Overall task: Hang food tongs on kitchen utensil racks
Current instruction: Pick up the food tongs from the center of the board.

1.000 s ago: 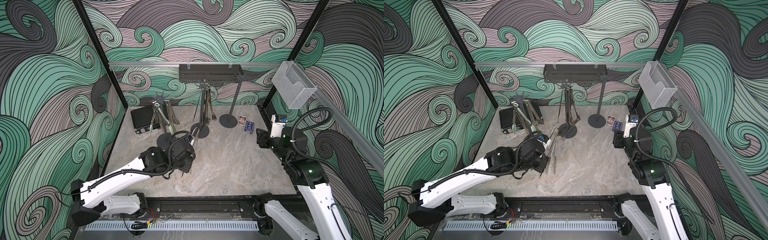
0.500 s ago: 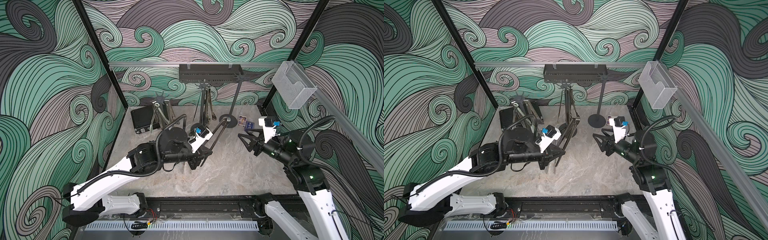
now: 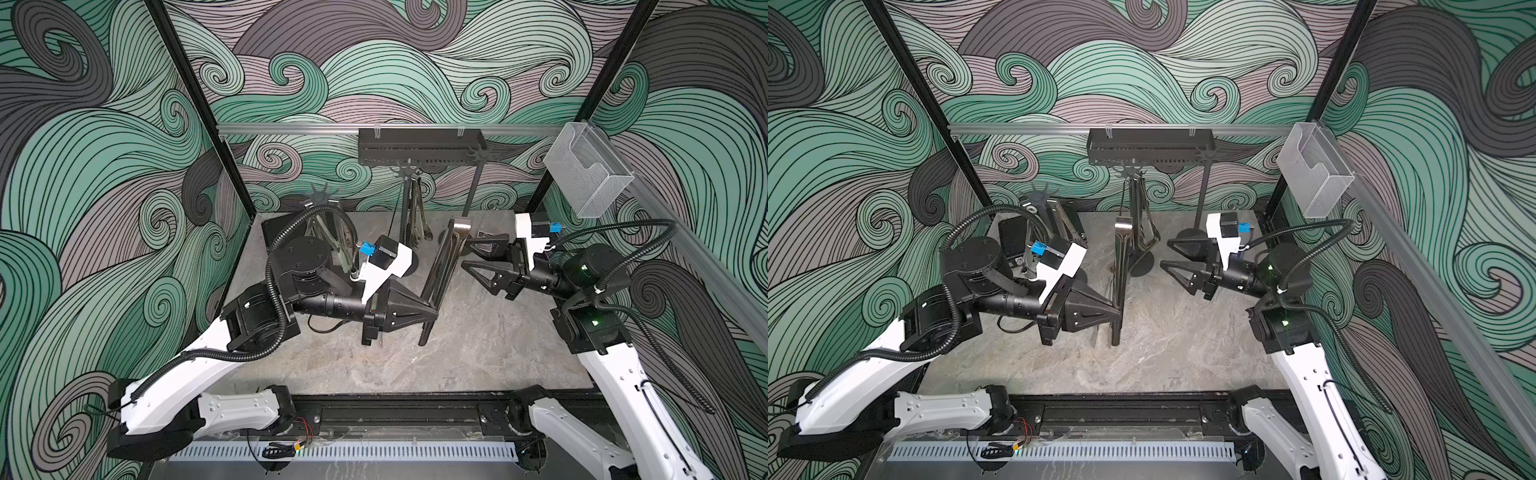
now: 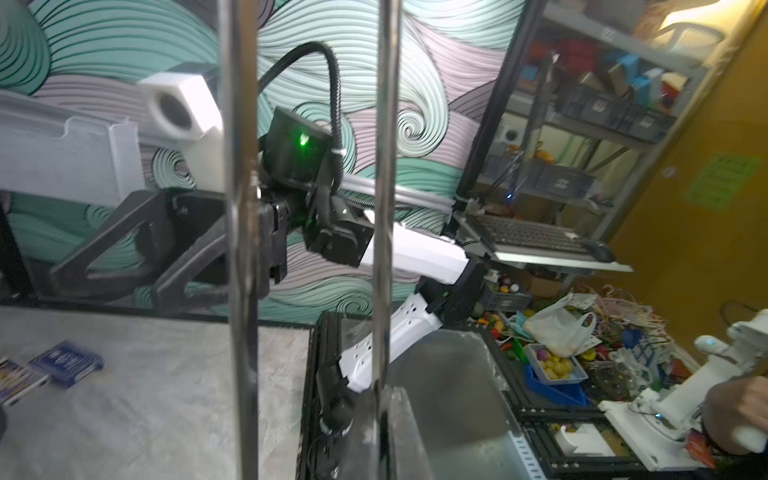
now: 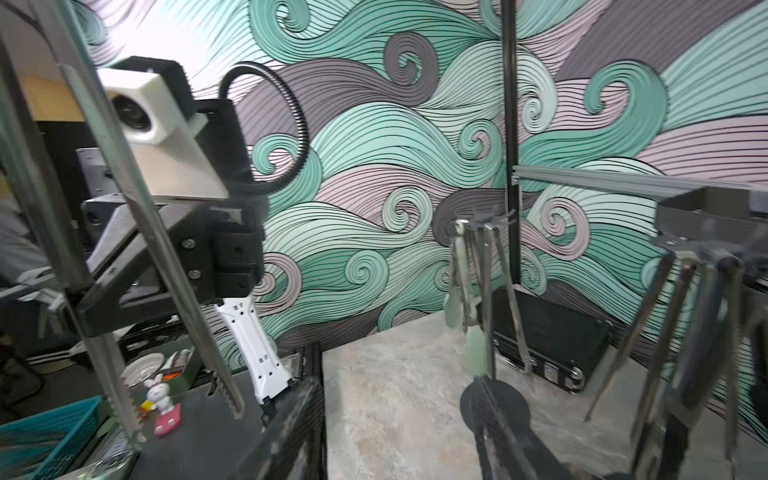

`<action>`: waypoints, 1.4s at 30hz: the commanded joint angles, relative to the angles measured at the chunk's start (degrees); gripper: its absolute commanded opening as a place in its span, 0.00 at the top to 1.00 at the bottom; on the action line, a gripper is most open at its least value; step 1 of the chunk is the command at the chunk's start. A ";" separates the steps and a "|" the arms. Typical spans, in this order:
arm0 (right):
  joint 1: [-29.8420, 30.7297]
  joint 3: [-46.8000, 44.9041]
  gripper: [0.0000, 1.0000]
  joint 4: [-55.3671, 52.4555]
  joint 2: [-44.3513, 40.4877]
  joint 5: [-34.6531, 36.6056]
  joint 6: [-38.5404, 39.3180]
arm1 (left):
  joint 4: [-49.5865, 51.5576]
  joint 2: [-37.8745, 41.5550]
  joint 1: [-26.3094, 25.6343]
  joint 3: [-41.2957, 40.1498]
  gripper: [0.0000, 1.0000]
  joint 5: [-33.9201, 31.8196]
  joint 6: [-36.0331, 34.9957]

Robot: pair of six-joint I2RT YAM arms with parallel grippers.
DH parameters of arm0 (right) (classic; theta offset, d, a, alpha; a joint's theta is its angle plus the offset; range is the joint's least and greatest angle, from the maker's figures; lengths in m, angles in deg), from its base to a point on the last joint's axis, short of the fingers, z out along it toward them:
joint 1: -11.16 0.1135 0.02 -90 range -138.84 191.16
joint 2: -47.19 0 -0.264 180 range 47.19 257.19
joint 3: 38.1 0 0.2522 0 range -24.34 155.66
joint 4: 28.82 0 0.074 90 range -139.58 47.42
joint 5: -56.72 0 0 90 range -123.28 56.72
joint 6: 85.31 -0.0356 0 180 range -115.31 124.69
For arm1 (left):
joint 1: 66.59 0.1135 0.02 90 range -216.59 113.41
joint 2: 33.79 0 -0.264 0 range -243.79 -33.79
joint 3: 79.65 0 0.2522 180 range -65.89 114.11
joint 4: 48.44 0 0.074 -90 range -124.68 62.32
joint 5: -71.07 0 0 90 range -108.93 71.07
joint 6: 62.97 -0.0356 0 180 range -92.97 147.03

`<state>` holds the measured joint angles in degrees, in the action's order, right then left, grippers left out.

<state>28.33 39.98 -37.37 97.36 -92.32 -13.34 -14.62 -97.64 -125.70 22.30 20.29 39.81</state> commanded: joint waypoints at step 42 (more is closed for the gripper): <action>9.19 14.08 0.46 -11.93 3.78 4.05 -0.61 | -19.41 -10.89 7.36 6.74 1.00 16.08 11.37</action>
<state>37.05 52.89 -49.32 100.33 -87.69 -12.92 -29.59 -108.44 -118.62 27.43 34.30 49.36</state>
